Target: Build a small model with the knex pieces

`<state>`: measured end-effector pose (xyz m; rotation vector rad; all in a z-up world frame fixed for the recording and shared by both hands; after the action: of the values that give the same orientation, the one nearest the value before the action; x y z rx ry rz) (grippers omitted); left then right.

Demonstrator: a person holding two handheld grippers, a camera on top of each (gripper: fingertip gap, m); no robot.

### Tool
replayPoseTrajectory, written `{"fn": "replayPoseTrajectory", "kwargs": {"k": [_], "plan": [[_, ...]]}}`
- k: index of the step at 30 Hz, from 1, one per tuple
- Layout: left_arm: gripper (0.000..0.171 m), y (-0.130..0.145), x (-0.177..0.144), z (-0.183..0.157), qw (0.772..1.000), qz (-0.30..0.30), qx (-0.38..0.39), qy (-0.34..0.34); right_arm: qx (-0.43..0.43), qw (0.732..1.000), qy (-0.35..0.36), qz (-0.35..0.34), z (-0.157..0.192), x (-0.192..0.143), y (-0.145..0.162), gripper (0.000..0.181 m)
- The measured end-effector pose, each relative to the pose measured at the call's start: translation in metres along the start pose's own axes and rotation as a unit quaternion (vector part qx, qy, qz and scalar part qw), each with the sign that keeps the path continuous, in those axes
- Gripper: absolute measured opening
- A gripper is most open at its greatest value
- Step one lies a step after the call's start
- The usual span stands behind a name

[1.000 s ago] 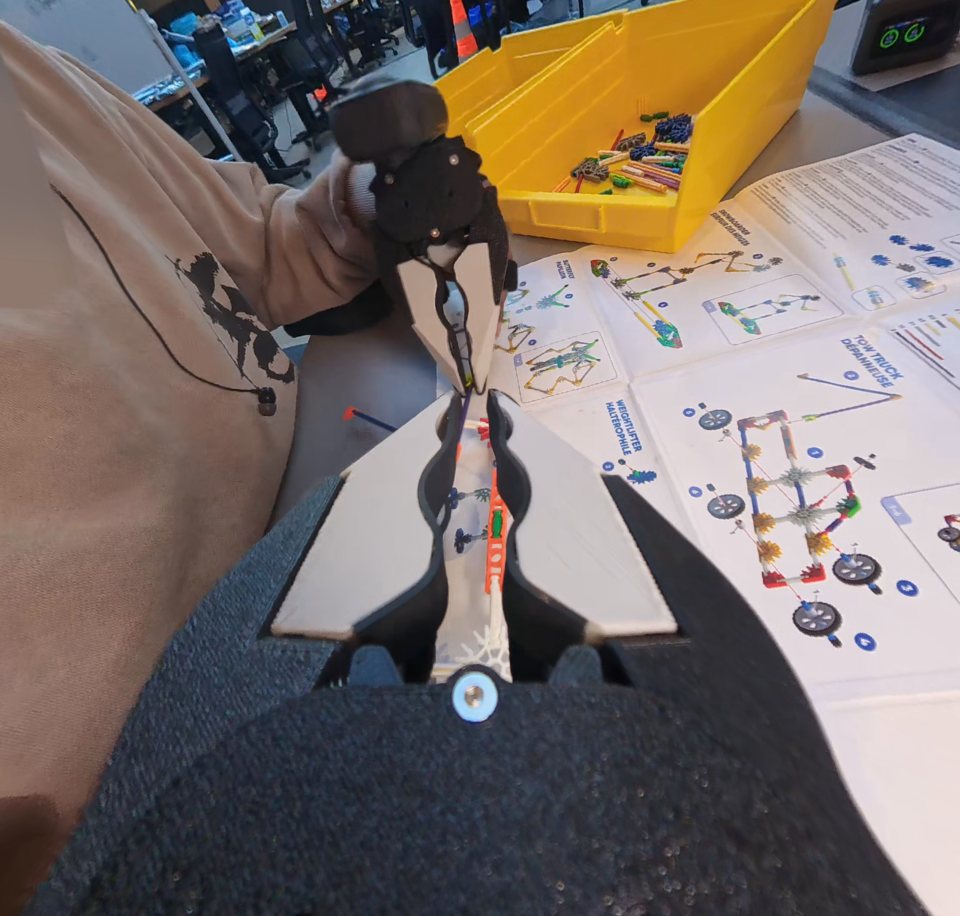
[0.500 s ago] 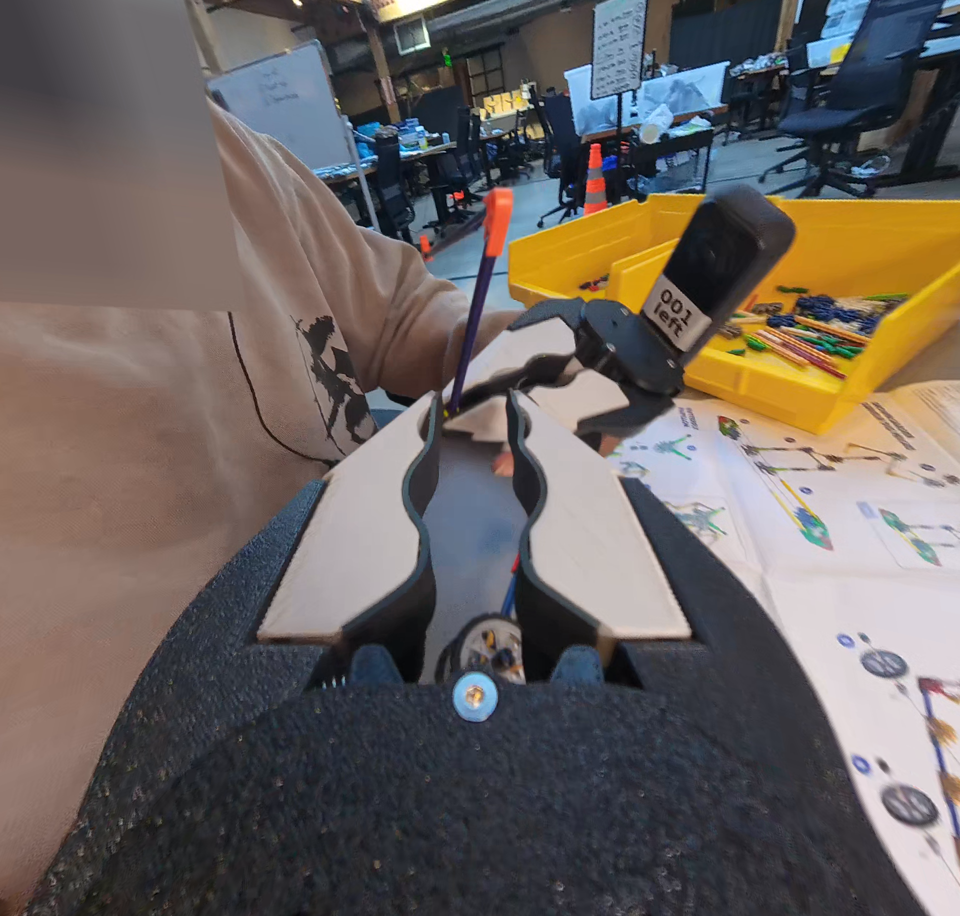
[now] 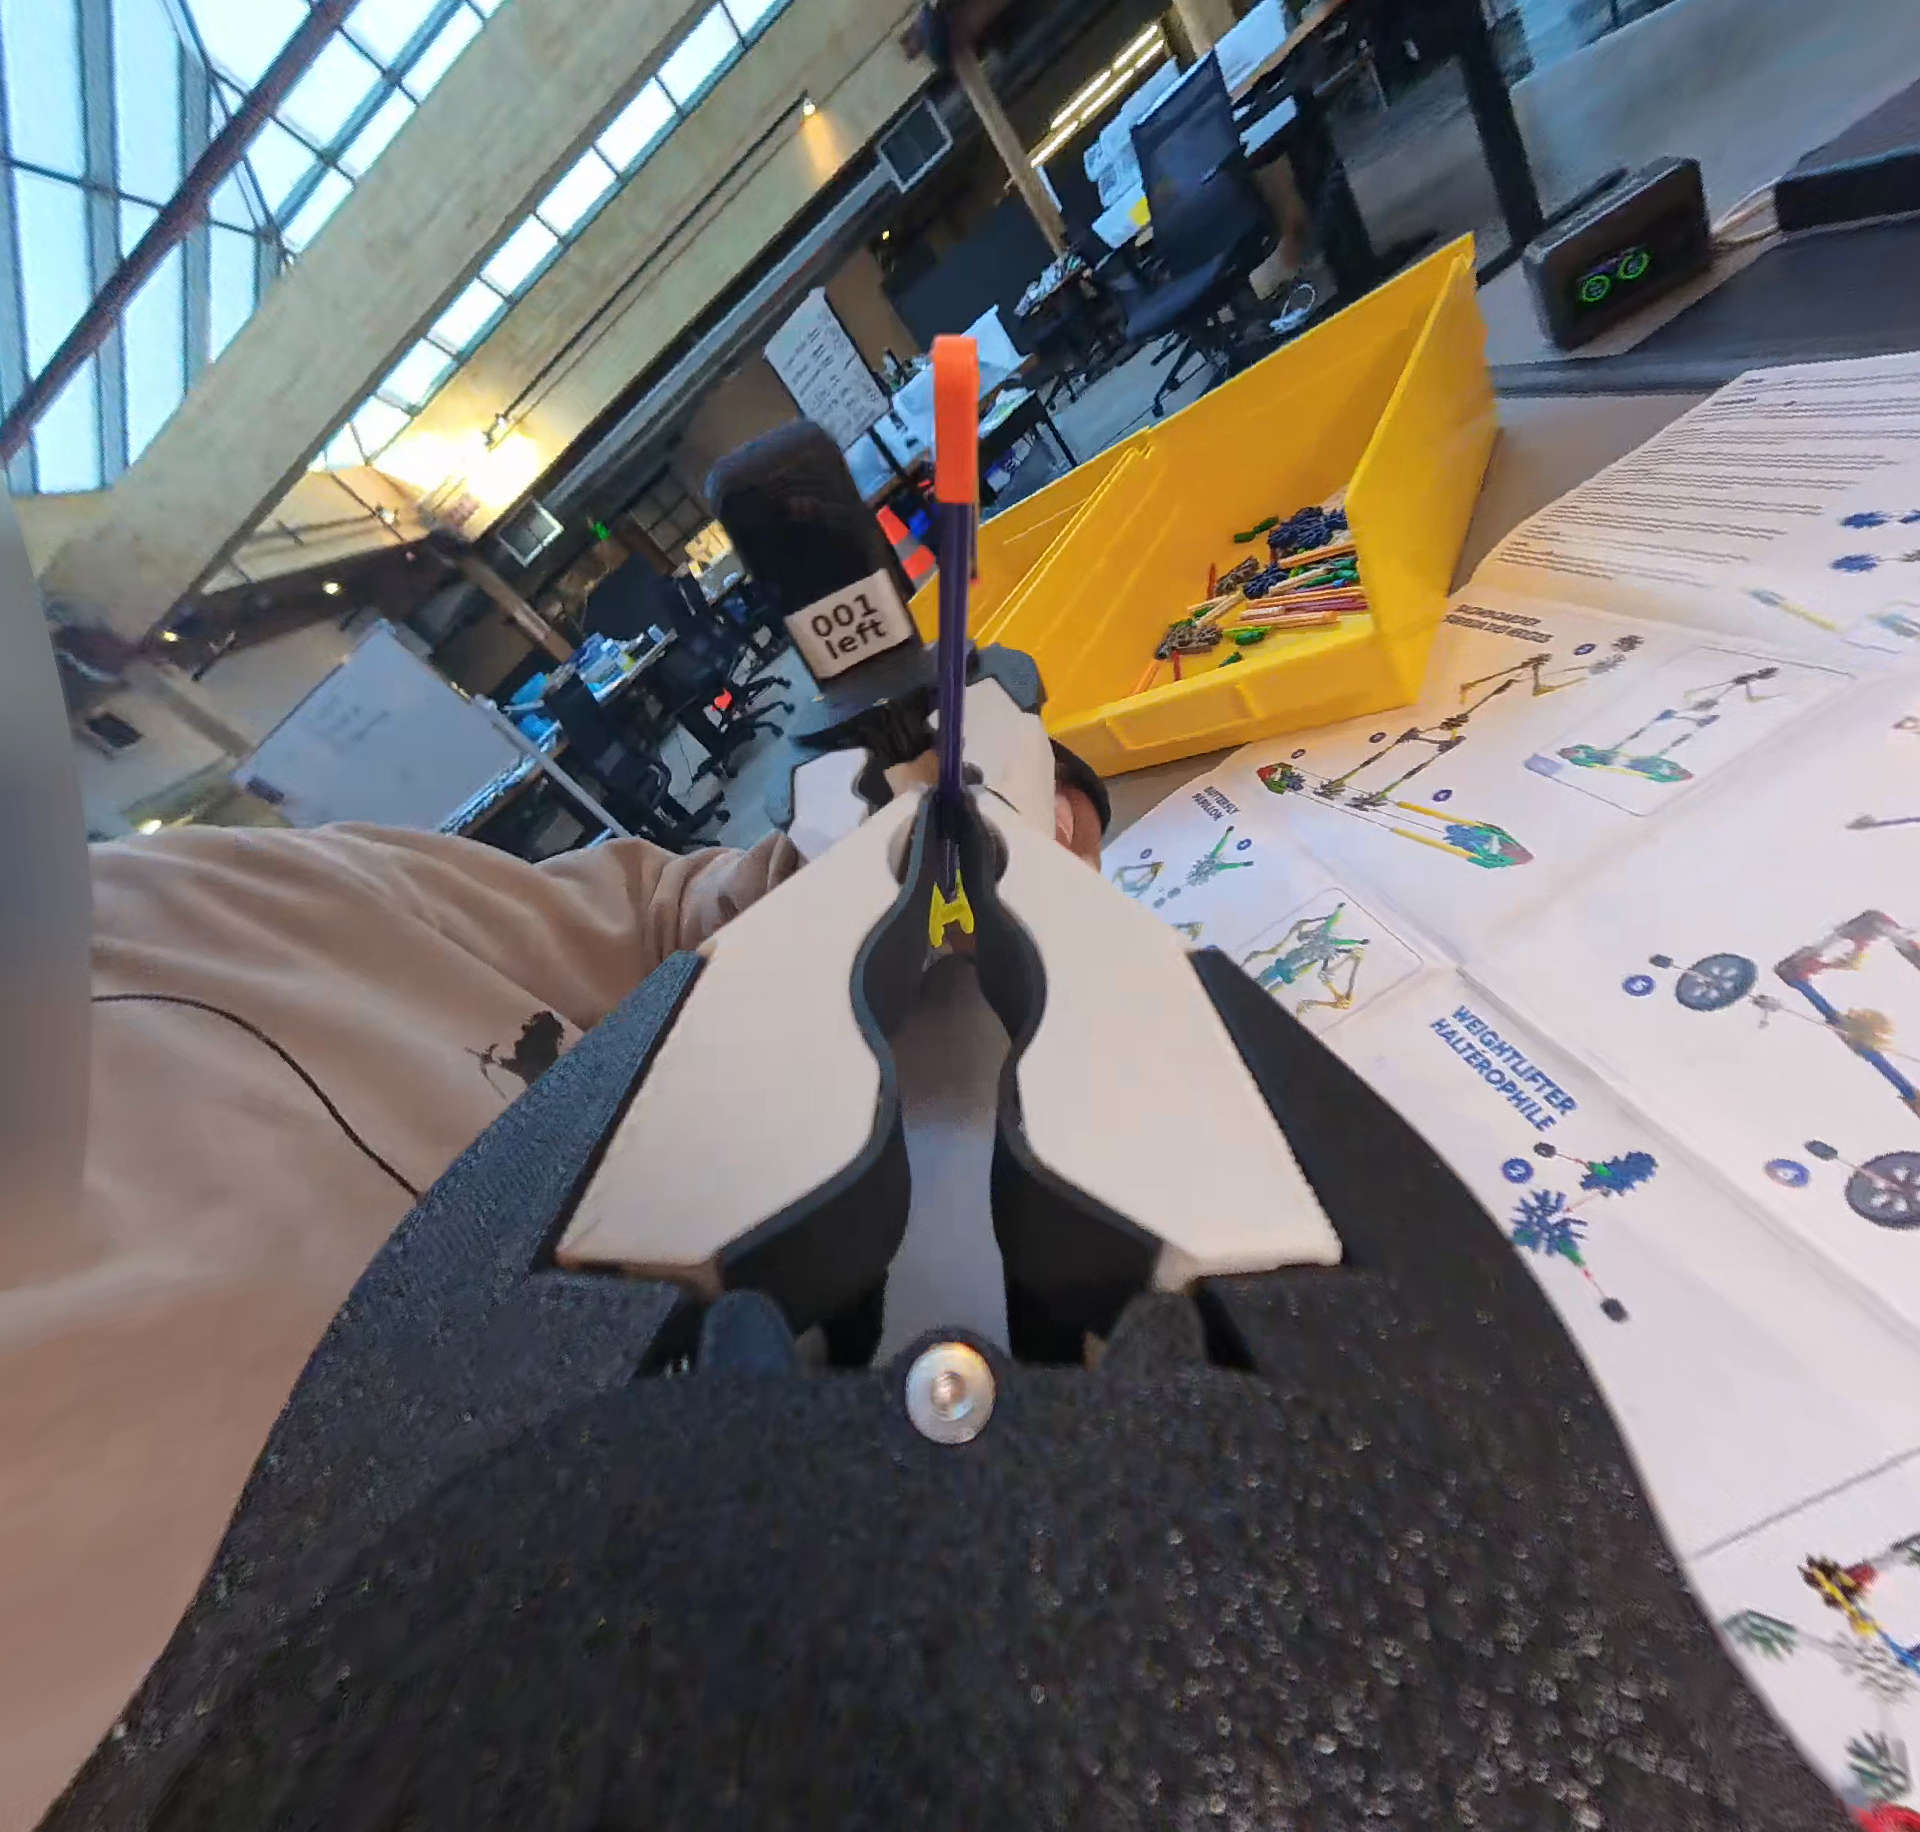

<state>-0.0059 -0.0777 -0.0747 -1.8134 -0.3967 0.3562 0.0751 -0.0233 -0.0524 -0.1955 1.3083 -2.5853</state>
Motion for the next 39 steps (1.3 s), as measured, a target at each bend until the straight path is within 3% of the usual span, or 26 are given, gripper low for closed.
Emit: {"fn": "replayPoseTrajectory", "kwargs": {"k": [4, 10, 15, 21, 26, 32, 34, 36, 39], "plan": [[0.016, 0.001, 0.002, 0.002, 0.999, 0.006, 0.017, -0.048, 0.008, 1.000, 0.021, -0.017, -0.002, 0.005, 0.003, 0.001], [0.007, 0.000, 0.000, 0.000, 1.000, 0.012, -0.004, -0.022, 0.000, 1.000, 0.013, -0.021, -0.001, 0.009, 0.002, 0.001], [0.006, -0.002, -0.003, -0.007, 0.996, -0.008, -0.068, 0.061, -0.084, 0.996, -0.024, 0.005, 0.013, 0.008, 0.002, 0.001], [0.007, -0.007, 0.000, -0.026, 0.959, -0.057, -0.187, 0.206, -0.114, 0.986, -0.121, 0.012, 0.036, 0.006, 0.000, 0.000], [0.006, -0.010, 0.001, -0.039, 0.938, -0.074, -0.210, 0.266, -0.131, 0.974, -0.185, 0.023, 0.051, 0.007, -0.002, 0.000], [0.006, -0.012, -0.001, -0.035, 0.943, -0.080, -0.202, 0.252, -0.127, 0.976, -0.174, 0.029, 0.049, 0.010, -0.005, 0.001], [0.007, -0.010, -0.003, -0.027, 0.959, -0.070, -0.177, 0.212, -0.143, 0.980, -0.130, 0.043, 0.041, 0.009, -0.007, 0.004], [0.007, -0.009, -0.005, -0.019, 0.975, -0.052, -0.139, 0.164, -0.160, 0.979, -0.098, 0.080, 0.035, 0.007, -0.007, 0.019], [0.006, -0.006, -0.006, -0.014, 0.990, -0.019, -0.084, 0.113, -0.185, 0.970, -0.069, 0.139, 0.032, 0.004, -0.003, 0.016]]}}
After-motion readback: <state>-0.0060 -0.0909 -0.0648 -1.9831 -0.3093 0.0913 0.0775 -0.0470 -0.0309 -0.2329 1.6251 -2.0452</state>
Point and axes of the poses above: each gripper's, where its closed fingertips meet, x out along the fingers, y out of its underside, z = x × y across the jaws, the point moved 5 cm from there along -x, back along the fingers, and after that the axes turned 1 degree about -x, right-handed, at the moved point
